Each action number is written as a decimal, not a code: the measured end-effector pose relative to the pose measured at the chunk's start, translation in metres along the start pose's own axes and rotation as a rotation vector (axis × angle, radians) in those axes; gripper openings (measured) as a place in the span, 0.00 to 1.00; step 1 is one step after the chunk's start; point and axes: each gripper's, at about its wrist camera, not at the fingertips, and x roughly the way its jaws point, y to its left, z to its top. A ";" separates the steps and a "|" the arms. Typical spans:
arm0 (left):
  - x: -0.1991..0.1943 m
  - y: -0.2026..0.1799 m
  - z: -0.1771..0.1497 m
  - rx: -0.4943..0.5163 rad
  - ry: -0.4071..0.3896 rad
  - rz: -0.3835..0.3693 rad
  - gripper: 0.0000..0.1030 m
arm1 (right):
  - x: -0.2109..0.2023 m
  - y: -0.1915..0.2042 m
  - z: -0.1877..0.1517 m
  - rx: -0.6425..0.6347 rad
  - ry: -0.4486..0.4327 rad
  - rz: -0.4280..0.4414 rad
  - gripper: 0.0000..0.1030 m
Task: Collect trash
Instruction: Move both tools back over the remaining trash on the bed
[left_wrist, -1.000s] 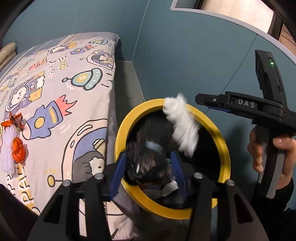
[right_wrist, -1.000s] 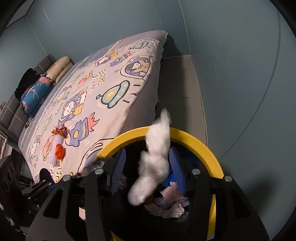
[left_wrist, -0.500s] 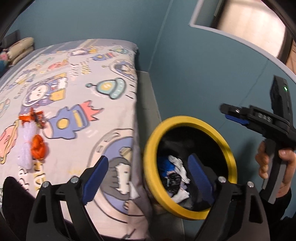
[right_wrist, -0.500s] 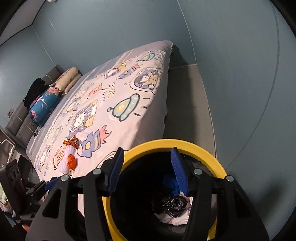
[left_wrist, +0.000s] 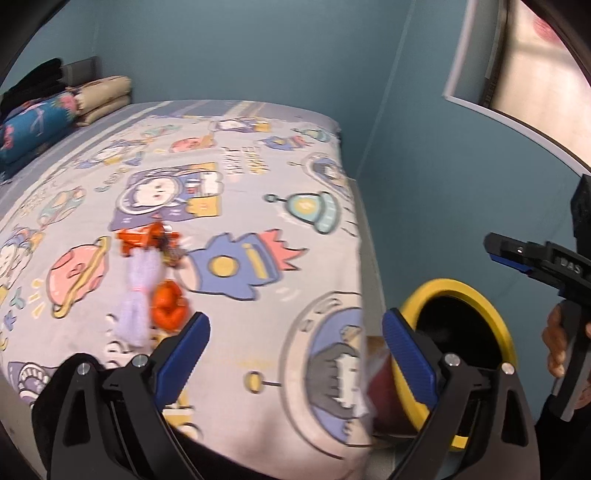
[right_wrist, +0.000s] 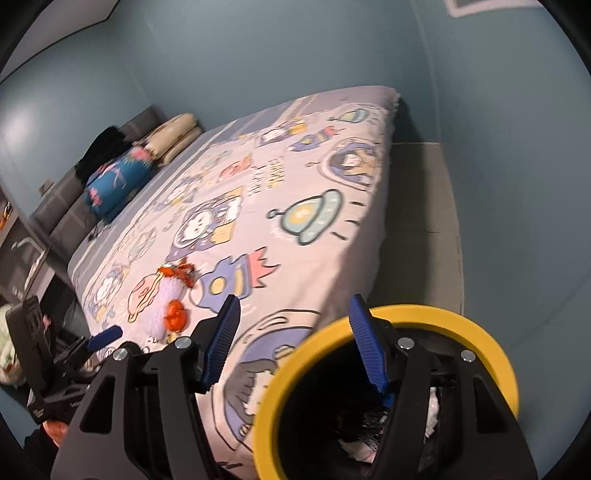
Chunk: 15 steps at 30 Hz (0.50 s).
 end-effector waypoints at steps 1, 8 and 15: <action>-0.001 0.009 0.001 -0.013 -0.004 0.013 0.88 | 0.006 0.010 0.003 -0.021 0.008 0.010 0.56; 0.002 0.068 0.005 -0.090 -0.014 0.098 0.88 | 0.050 0.059 0.021 -0.099 0.076 0.077 0.56; 0.017 0.127 -0.003 -0.174 0.021 0.163 0.88 | 0.115 0.106 0.036 -0.138 0.162 0.125 0.56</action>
